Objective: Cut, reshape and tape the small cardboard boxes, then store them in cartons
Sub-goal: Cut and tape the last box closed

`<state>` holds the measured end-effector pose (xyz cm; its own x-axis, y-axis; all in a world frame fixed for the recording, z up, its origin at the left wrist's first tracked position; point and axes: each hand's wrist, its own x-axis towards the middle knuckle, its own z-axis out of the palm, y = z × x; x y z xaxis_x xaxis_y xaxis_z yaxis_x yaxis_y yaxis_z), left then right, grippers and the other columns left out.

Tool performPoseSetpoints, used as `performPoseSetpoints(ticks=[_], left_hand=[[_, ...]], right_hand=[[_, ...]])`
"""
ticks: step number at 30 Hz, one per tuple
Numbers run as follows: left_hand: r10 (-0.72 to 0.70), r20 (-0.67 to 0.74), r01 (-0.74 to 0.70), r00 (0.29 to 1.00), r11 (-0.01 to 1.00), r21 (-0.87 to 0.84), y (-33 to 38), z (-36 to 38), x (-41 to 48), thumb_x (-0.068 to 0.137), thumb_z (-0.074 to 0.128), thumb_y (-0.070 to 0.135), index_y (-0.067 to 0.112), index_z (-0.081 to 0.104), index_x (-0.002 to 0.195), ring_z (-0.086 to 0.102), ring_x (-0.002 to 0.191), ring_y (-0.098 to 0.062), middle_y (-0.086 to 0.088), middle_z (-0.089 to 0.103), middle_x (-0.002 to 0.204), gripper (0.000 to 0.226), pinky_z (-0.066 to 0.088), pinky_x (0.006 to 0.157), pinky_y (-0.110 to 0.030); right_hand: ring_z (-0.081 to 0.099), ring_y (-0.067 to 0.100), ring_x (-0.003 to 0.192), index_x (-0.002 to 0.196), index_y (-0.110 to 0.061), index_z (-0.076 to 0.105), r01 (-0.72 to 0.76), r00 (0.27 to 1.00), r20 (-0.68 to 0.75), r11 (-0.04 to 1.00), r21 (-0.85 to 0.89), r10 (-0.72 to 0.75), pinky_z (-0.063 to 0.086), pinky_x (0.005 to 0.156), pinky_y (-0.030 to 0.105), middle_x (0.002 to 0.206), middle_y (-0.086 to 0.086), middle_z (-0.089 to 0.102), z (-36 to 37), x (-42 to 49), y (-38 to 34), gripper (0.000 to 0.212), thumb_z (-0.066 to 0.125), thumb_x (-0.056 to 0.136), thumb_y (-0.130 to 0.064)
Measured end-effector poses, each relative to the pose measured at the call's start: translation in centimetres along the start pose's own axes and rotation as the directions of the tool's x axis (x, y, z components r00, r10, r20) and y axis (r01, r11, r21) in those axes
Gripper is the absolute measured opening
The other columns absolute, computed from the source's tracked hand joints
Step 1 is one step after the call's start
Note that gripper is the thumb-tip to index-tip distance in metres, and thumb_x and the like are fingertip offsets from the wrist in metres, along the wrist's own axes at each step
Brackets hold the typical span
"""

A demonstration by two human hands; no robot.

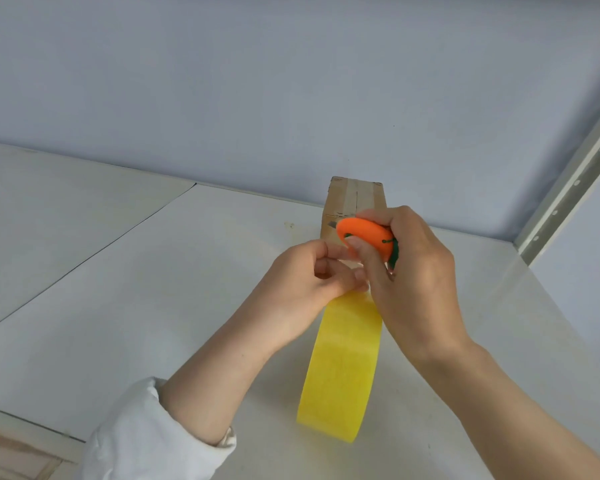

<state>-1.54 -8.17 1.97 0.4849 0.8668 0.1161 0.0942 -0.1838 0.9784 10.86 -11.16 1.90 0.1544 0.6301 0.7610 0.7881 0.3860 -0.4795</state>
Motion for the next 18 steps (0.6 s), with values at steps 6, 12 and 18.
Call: performPoseSetpoints(ticks=[6,12,18], left_hand=[[-0.069,-0.111,0.073,0.991,0.997,0.034,0.4,0.4,-1.7,0.077,0.071,0.03,0.032,0.012,0.145,0.059,0.103,-0.001,0.013,0.069,0.1,0.089,0.039,0.098,-0.021],[-0.073,-0.254,0.093,0.965,0.993,0.069,0.1,2.7,-4.5,0.08,0.066,0.032,0.039,-0.002,0.144,0.048,0.08,0.029,0.021,0.049,0.122,0.093,0.035,0.065,0.007],[-0.305,-0.342,0.292,0.889,0.952,-0.091,-0.5,3.0,-4.9,0.056,0.068,0.057,0.032,0.026,0.134,0.042,0.126,-0.013,0.003,0.031,0.142,0.093,0.038,0.105,-0.035]], right_hand=[[0.05,-0.004,0.079,0.098,-0.018,0.058,-0.094,0.995,0.039,0.988,0.121,0.09,0.036,0.069,0.001,0.088,-0.013,0.058,-0.2,0.0,-0.7,0.012,0.063,0.088,-0.017],[0.05,-0.019,0.074,0.096,-0.027,0.053,-0.291,0.951,0.181,0.923,0.252,0.25,0.038,0.066,0.001,0.081,-0.025,0.053,-0.2,0.2,-0.7,0.013,0.062,0.089,-0.021],[0.055,-0.008,0.077,0.093,-0.032,0.055,-0.409,0.907,0.228,0.868,0.282,0.354,0.042,0.065,0.008,0.086,-0.018,0.058,-0.3,1.0,-0.5,0.011,0.062,0.089,-0.025]])
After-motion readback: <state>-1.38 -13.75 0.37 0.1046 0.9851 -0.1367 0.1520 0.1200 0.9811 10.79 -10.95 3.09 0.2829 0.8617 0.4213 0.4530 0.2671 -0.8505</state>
